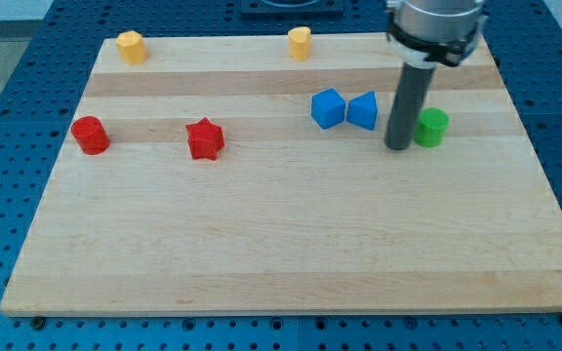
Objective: Move the green circle towards the right center
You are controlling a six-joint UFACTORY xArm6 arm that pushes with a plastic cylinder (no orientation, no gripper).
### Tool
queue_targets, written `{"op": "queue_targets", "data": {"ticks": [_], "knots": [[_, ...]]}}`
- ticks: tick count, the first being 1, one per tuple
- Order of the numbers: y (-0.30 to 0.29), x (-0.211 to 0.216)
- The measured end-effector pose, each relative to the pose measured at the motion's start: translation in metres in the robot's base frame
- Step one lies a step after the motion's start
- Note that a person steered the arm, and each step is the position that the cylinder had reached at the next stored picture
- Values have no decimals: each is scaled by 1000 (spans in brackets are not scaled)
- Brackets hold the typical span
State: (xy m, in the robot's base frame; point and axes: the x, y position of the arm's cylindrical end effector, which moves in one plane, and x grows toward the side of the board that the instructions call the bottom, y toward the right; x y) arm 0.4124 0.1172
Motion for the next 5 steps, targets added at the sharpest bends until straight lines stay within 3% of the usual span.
{"op": "queue_targets", "data": {"ticks": [1,3,5], "knots": [[-4,-27],[43,1],[86,-5]]}}
